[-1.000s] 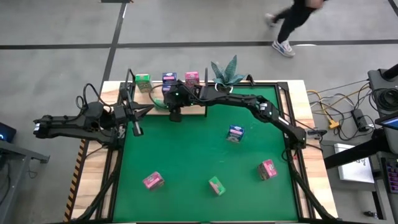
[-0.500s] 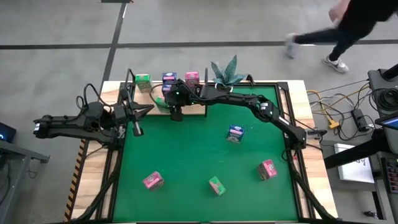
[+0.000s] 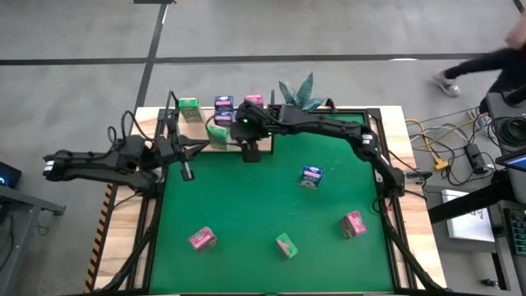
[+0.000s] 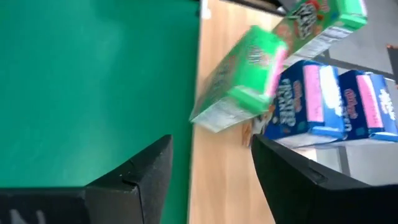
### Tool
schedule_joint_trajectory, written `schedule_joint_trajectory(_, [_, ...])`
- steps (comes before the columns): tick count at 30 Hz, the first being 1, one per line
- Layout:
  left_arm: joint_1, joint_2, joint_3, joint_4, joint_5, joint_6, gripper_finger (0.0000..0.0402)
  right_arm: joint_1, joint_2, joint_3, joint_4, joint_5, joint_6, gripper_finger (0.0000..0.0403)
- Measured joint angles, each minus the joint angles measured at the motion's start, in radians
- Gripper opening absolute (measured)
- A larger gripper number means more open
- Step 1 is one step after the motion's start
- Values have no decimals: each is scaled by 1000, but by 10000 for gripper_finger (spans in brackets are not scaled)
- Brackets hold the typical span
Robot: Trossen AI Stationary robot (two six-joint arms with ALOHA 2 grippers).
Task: Stack cereal on shelf
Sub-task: Put the top green cereal box on the shelf aligned with the other green cereal box
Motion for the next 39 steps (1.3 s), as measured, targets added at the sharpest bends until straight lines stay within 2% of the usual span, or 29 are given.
schedule_joint_trajectory(3, [0, 47, 20, 0, -14, -18, 0, 4, -40, -65, -4, 0, -32, 196])
schedule_joint_trajectory(6, [2, 113, 71, -44, -75, -16, 0, 4, -100, -158, 6, 0, -40, 187])
schedule_joint_trajectory(9, [7, 186, 171, -223, -125, -16, 0, 5, -183, -300, 64, -1, -33, 179])
schedule_joint_trajectory(17, [77, 416, 480, -741, -124, -95, 0, 13, -439, -734, 362, -7, -30, 166])
schedule_joint_trajectory(20, [126, 507, 598, -922, -74, -104, 0, 12, -524, -870, 455, -8, -34, 167])
schedule_joint_trajectory(23, [189, 599, 704, -1076, 23, -85, 0, 12, -604, -990, 550, -10, -34, 167])
schedule_joint_trajectory(25, [239, 659, 767, -1163, 91, -70, 0, 13, -652, -1060, 611, -17, -35, 165])
schedule_joint_trajectory(27, [286, 715, 820, -1222, 112, -66, 4, 13, -693, -1121, 670, -37, -36, 164])
schedule_joint_trajectory(32, [383, 842, 914, -1387, 115, -2, 46, 13, -780, -1239, 791, -55, -40, 164])
schedule_joint_trajectory(39, [454, 952, 966, -1460, 137, 102, 149, 12, -862, -1335, 813, -57, -41, 162])
